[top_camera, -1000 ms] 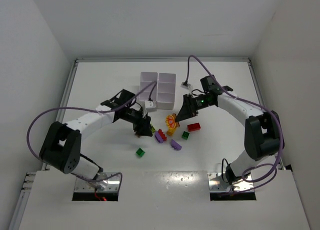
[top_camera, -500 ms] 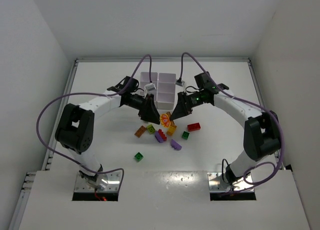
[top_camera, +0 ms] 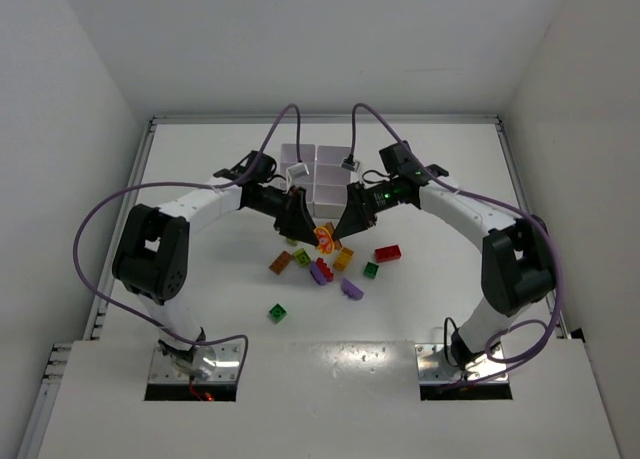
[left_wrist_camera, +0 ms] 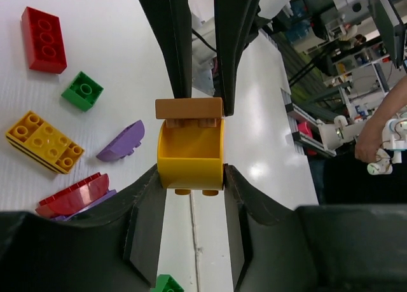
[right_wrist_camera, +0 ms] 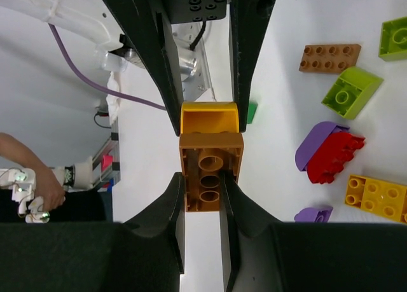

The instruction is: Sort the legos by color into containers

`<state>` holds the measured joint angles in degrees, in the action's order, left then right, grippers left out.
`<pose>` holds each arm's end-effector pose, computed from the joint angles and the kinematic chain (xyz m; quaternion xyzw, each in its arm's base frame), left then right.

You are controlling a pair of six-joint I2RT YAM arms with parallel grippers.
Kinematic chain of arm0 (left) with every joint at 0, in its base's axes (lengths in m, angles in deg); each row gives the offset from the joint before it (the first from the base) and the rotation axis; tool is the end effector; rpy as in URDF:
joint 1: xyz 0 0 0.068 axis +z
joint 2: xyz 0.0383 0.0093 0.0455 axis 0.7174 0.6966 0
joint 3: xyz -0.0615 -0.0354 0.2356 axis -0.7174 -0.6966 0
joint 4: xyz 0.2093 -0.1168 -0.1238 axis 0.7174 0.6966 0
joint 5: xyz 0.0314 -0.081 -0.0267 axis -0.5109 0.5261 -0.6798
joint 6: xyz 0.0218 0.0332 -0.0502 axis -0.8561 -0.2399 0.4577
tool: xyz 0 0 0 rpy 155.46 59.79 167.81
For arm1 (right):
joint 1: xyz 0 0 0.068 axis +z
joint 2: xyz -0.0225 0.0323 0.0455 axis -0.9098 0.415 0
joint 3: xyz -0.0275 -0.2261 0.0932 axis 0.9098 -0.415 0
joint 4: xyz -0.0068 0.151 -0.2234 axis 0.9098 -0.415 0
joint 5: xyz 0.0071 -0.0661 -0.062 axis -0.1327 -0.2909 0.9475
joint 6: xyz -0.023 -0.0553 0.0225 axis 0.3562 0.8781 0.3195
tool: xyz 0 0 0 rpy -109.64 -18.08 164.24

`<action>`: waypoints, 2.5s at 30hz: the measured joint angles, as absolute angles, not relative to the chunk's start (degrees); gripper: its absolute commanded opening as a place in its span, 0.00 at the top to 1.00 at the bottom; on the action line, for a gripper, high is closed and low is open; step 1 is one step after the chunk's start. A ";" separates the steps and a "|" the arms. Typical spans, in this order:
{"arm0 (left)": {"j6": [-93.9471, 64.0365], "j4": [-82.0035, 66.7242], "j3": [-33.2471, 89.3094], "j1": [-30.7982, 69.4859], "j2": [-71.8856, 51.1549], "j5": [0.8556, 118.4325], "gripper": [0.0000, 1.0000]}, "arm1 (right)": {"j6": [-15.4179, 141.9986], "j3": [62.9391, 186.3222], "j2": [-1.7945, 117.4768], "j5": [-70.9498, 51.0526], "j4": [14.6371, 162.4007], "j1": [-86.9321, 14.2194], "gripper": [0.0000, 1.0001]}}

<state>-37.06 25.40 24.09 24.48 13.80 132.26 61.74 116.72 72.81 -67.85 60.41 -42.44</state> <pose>0.3039 -0.1714 0.1932 0.3524 0.6679 -0.6441 0.1221 0.3028 0.1778 0.2015 -0.2553 0.7801 0.5642 0.0892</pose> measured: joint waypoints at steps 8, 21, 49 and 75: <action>-41.63 29.12 24.31 25.09 13.80 131.67 1.00 | 61.64 116.76 72.92 -68.09 60.45 -42.85 1.00; -72.16 55.96 23.52 36.11 22.13 115.98 0.98 | 72.67 114.40 72.61 -54.95 51.01 -52.40 1.00; -55.77 24.92 8.81 29.96 -5.13 85.82 0.11 | 79.03 110.40 69.99 -25.49 51.38 -52.66 0.29; -44.73 13.91 10.34 0.87 -11.62 69.38 0.02 | 79.89 110.40 66.06 -26.30 51.55 -53.04 0.29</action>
<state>-44.73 13.91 10.34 0.87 -11.62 69.38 79.89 110.40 66.06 -26.30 51.55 -53.04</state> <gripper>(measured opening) 1.000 0.712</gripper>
